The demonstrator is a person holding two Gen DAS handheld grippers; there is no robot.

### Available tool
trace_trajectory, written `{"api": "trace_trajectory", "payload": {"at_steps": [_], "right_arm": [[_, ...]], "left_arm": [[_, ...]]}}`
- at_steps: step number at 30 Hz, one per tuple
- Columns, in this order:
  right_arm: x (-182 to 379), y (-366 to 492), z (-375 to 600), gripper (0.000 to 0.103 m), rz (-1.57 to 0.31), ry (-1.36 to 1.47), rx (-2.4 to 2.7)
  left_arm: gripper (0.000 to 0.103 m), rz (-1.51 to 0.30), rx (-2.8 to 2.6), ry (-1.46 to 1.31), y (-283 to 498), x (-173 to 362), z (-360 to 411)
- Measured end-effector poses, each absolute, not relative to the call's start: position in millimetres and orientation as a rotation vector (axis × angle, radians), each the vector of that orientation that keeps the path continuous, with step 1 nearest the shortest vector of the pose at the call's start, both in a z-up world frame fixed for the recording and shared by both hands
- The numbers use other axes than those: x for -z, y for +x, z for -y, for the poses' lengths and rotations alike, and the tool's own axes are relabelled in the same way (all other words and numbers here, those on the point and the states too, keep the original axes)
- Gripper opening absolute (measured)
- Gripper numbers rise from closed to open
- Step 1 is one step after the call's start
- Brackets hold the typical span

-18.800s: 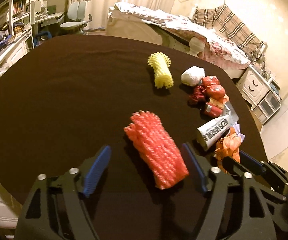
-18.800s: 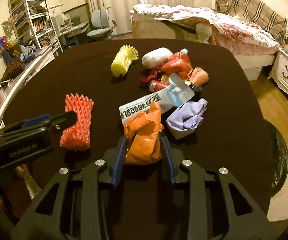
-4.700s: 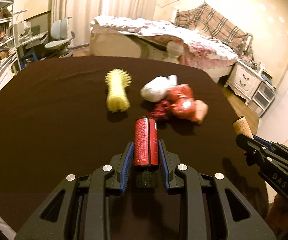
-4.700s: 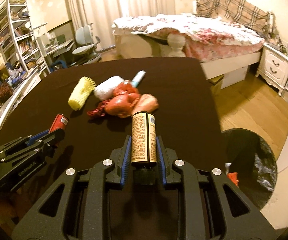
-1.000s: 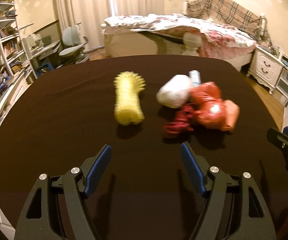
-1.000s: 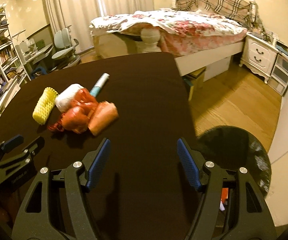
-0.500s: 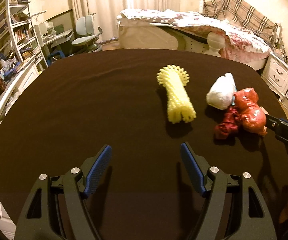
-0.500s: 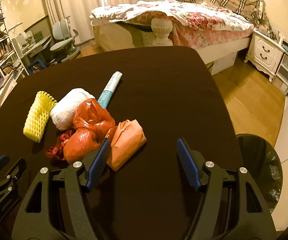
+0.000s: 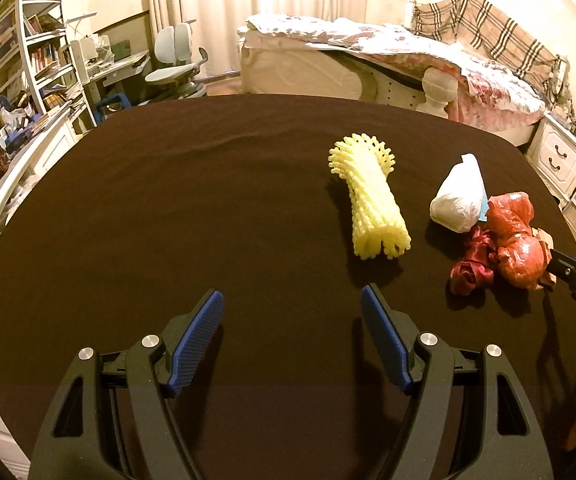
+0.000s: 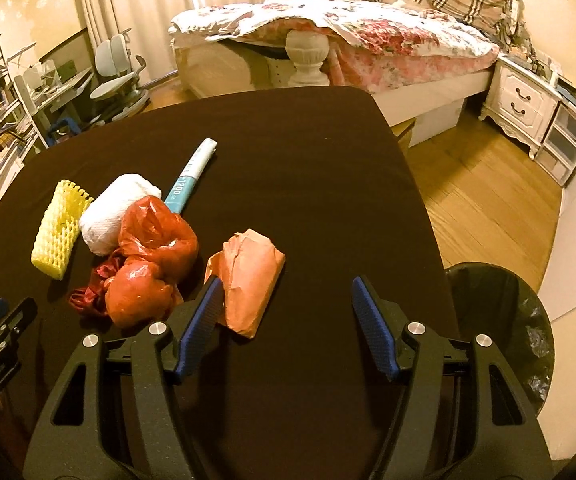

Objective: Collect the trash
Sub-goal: 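Grasp the peach paper bag with the right tool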

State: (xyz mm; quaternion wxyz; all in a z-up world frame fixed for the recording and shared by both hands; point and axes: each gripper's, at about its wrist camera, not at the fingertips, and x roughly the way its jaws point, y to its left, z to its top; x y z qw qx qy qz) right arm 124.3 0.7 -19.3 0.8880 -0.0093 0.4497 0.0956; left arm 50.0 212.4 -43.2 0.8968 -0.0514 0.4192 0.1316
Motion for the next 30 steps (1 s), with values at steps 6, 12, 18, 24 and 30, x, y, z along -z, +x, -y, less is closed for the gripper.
{"api": "trace_trajectory", "payload": {"at_steps": [6,12,18,24,30], "right_arm": [[15,125,-7,0.059,-0.928,-0.001,-0.226],[12,122,-10,0.058,-0.917,0.016,-0.233],[9,123,-14,0.058,-0.914,0.034,-0.237],[20,127,-22,0.058,-0.95,0.014,-0.249],[21,124,-11,0.054,-0.943,0.002,-0.218]], "left_arm": [[0.072,-0.868,-0.268,-0.108,51,43,-213],[0.072,-0.866,-0.267,-0.108,50,43,-213],[0.072,-0.867,-0.267,-0.109,55,42,-213],[0.072,-0.865,-0.262,-0.119,54,41,-215],[0.072,-0.863,-0.258,-0.122,54,42,-217]]}}
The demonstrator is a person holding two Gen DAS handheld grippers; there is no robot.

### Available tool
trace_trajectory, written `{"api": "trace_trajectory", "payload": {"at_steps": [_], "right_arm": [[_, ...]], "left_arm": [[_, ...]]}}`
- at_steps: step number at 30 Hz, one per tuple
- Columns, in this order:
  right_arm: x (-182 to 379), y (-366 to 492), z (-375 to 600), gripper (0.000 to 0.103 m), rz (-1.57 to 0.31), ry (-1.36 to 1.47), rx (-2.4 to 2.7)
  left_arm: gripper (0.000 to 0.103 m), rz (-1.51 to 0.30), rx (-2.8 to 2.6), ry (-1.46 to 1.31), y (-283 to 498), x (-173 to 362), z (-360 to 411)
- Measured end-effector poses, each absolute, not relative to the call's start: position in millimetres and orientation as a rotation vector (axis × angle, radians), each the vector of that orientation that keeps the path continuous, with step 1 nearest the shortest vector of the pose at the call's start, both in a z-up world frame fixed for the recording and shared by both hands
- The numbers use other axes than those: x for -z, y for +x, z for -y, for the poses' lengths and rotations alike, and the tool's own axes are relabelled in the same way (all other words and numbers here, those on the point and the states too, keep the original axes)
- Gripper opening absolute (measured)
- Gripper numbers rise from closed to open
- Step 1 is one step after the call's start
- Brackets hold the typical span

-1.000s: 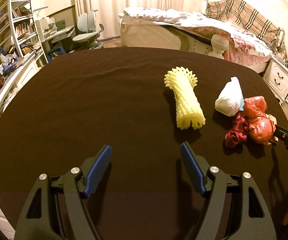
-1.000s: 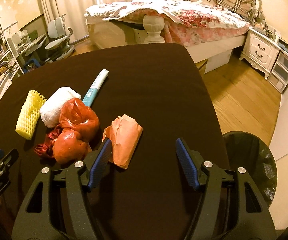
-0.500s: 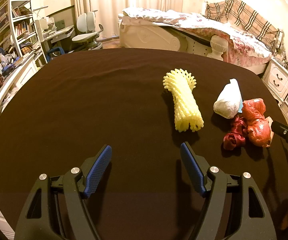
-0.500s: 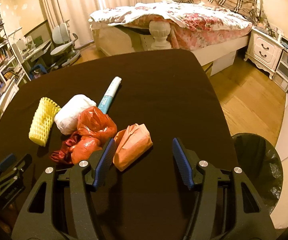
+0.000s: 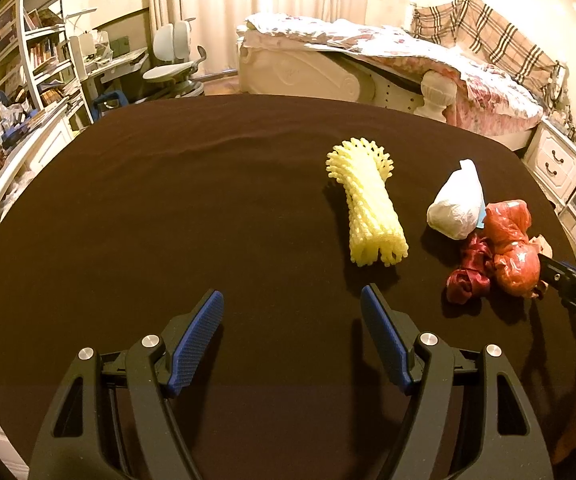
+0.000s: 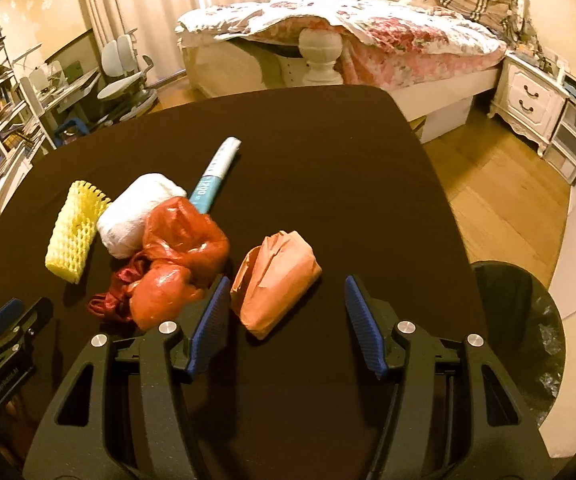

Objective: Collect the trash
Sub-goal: 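Grasp the peach paper bag with the right tool, then grasp the yellow foam net sleeve with the left tool, then carry the paper bag and foam net over the bin with both tools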

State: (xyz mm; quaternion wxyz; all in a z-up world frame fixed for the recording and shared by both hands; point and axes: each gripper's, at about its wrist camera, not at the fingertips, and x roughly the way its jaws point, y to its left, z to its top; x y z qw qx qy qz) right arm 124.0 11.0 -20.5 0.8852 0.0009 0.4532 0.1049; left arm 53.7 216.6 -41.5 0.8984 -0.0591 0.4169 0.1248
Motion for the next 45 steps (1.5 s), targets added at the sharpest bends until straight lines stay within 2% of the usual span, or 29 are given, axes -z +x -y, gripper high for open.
{"api": "trace_trajectory", "payload": {"at_steps": [6,7,25,28,32,45], "right_arm": [[21,127,-10,0.031,-0.945,-0.013,-0.232],[21,128,-9,0.029,-0.942,-0.013,-0.234],[23,142,-6,0.027,-0.926,-0.026,-0.25],[22,144,-6,0.027,-0.927,-0.026,-0.251],[22,143,-6,0.027,-0.927,-0.024,-0.252],[18,114,0,0.026,-0.915,-0.01,-0.281]], "left_arm": [[0.072,-0.851,-0.239,-0.124,59,41,-213],[0.072,-0.85,-0.237,-0.125,61,40,-212],[0.072,-0.818,-0.187,-0.107,97,35,-194],[0.058,-0.835,-0.178,-0.112,107,37,-198],[0.027,-0.881,-0.135,-0.157,110,45,-205],[0.025,-0.844,-0.112,-0.158,68,36,-191]]}}
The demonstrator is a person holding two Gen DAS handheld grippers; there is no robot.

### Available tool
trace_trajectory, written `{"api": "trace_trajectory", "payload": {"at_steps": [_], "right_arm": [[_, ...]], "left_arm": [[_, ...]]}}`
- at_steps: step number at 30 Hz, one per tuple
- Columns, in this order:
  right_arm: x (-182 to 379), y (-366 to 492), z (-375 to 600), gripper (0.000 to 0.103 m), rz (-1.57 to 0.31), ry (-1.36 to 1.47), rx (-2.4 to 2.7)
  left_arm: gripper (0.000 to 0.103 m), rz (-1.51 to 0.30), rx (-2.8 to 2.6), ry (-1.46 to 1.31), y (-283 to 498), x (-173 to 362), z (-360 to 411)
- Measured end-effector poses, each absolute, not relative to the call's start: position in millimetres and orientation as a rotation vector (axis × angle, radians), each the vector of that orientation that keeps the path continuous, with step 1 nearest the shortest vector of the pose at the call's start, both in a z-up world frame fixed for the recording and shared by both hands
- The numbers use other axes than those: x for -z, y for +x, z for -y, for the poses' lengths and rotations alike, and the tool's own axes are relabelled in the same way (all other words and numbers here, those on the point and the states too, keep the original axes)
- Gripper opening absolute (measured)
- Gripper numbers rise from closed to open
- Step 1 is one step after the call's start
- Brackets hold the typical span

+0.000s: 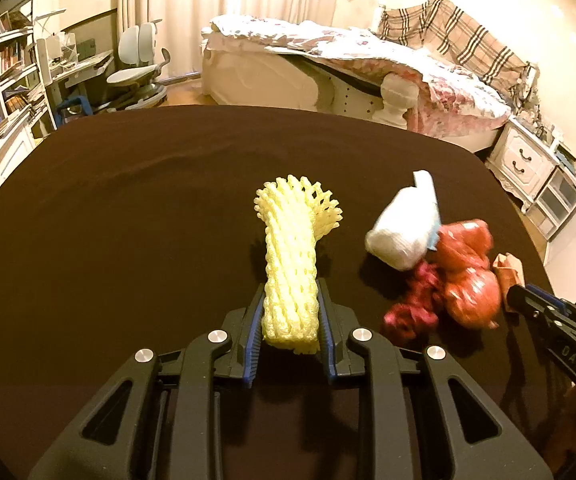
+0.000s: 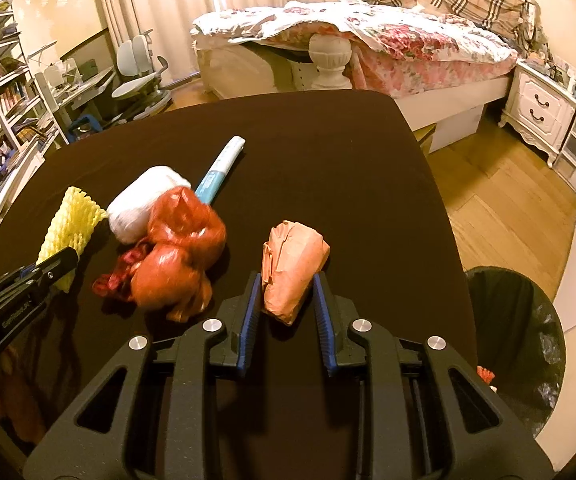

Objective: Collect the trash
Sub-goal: 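Carry the paper bag and foam net over the bin with both tools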

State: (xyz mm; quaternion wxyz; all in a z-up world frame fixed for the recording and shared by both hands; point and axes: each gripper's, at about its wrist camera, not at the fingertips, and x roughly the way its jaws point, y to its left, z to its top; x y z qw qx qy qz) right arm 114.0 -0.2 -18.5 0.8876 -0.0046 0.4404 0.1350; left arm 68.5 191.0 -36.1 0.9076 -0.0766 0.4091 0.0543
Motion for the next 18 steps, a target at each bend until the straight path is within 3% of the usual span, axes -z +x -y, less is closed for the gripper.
{"api": "trace_trajectory", "payload": {"at_steps": [18], "right_arm": [[0,46,48,0.025,-0.846,0.01,-0.254]], "left_arm": [[0.025,-0.784,-0.031,-0.134,20,15,-131]]}}
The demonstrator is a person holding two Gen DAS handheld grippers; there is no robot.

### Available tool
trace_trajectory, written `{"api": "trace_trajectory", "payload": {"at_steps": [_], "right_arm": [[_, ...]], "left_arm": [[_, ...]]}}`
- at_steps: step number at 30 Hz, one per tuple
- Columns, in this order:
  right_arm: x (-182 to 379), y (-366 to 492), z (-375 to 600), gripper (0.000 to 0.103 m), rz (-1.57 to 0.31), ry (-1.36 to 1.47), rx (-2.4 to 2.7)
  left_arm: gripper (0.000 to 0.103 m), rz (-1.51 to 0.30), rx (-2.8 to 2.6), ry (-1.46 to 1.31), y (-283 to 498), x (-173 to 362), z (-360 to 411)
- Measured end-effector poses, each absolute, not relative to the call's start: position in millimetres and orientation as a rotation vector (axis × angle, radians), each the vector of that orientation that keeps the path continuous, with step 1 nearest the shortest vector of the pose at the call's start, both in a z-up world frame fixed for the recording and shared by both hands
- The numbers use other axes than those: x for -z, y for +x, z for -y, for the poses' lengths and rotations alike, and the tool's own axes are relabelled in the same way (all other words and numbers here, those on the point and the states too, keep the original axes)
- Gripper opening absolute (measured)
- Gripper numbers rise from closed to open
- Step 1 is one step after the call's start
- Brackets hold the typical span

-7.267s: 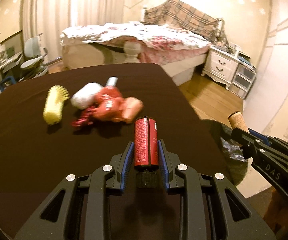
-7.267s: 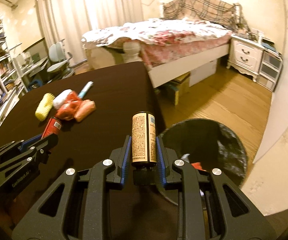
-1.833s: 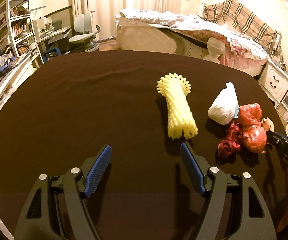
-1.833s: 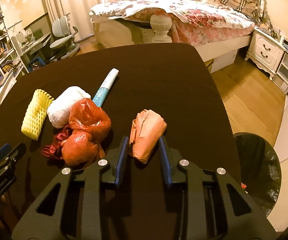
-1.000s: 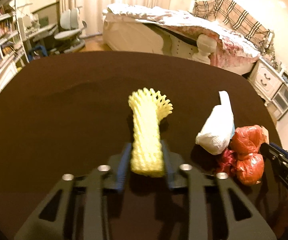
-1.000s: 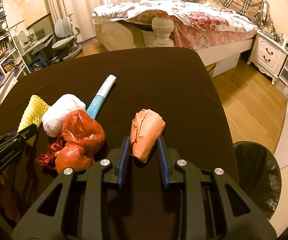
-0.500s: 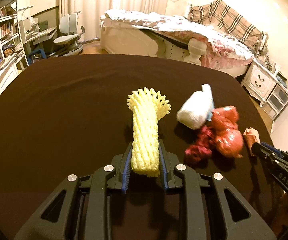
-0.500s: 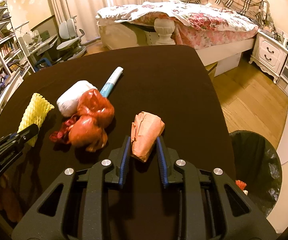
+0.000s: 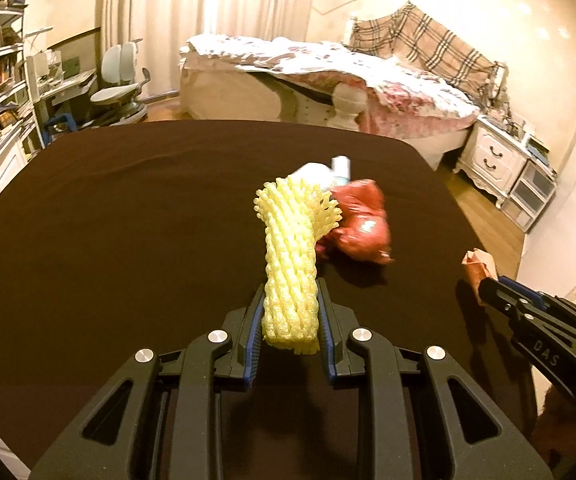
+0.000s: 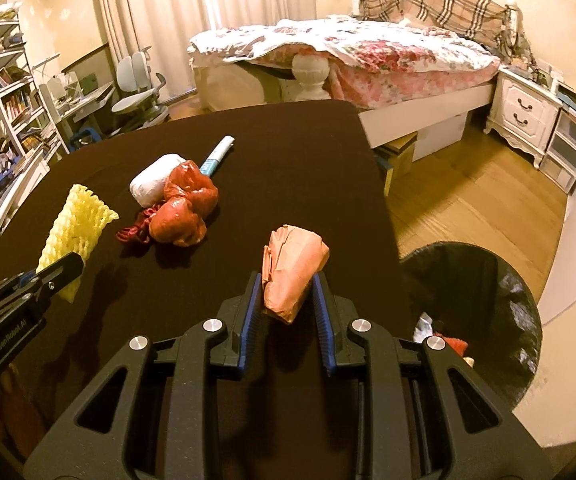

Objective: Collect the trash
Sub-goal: 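Carry the paper bag and foam net over the bin with both tools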

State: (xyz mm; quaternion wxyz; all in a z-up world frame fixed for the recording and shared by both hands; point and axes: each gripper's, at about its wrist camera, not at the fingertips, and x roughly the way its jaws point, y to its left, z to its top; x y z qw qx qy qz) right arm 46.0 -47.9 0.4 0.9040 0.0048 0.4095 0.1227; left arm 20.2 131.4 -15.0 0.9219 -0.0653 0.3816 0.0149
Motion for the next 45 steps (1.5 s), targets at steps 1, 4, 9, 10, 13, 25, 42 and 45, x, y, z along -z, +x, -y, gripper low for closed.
{"api": "trace_trajectory", "payload": {"at_steps": [1,4,9,10,13,25,42,45], "right_arm": [[-1,44,51,0.025,-0.844,0.012,-0.25],[-3,35,64,0.025,-0.832,0.017,-0.229],[-4,24,86,0.025,-0.82,0.035,-0.191],[-5,22,92,0.025,-0.816,0.042,-0.181],[-8,16,110,0.025,-0.802,0.059,-0.151],[-9,6,180,0.025,-0.77,0.113,-0.018],[2,12,229,0.025,-0.769,0.141,0.078],[4,14,233,0.026,-0.772,0.146,0.083]], "left_arm": [[0.025,-0.782,-0.022,-0.129,19,14,-126],[0.025,-0.775,0.002,-0.108,17,13,-110],[0.025,-0.764,0.048,-0.078,13,9,-83],[0.025,-0.76,0.058,-0.071,13,8,-77],[0.025,-0.755,0.087,-0.051,14,7,-61],[0.025,-0.727,0.218,0.028,20,7,12],[0.025,-0.742,0.301,0.103,39,19,79],[0.025,-0.746,0.301,0.109,43,20,83]]}}
